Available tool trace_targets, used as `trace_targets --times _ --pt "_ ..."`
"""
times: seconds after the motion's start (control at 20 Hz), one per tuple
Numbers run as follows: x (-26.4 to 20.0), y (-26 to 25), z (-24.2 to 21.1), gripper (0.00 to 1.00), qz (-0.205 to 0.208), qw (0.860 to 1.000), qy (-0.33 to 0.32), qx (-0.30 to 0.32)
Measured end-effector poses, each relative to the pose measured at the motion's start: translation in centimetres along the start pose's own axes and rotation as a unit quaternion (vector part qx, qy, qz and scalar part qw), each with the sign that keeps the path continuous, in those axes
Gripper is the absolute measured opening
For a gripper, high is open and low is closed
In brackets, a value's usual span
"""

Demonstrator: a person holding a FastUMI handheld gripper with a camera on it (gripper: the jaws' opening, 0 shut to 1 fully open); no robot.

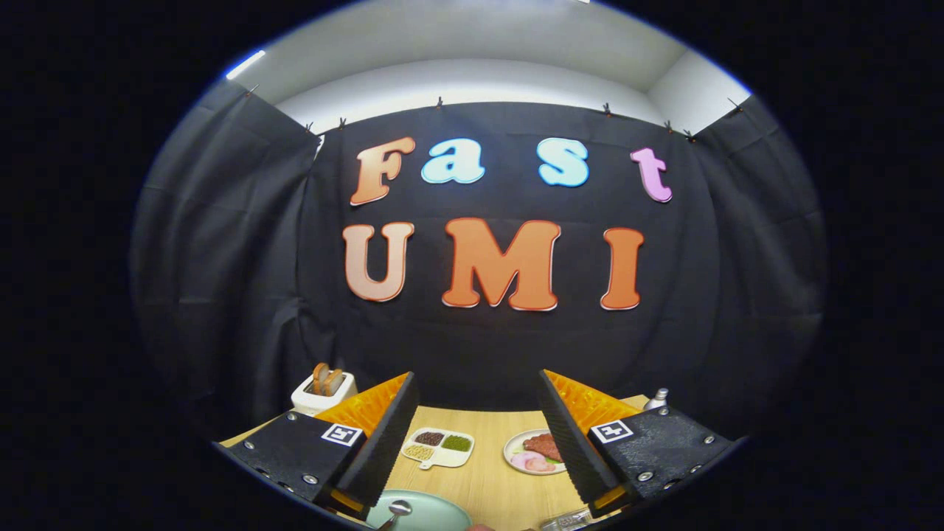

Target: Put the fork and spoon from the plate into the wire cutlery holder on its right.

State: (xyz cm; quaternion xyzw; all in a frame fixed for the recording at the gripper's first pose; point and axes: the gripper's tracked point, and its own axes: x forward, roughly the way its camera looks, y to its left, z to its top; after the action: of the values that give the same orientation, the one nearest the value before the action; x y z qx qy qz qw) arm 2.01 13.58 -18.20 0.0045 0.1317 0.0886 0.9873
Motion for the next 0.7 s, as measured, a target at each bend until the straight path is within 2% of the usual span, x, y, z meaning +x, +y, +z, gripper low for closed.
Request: trace_targets --times 0.15,0.3,0.55,0.7 --pt "0.1 2.8 -3.8 0.97 0.028 0.997 0.072 -0.005" --pt "0.1 5.4 -9.0 0.97 0.059 0.983 0.173 -0.005" --pt "-1.6 8.8 -16.0 0.97 0.093 0.944 0.317 0.011" --pt "-3.1 9.3 -20.5 0.94 0.101 0.911 0.401 0.011"
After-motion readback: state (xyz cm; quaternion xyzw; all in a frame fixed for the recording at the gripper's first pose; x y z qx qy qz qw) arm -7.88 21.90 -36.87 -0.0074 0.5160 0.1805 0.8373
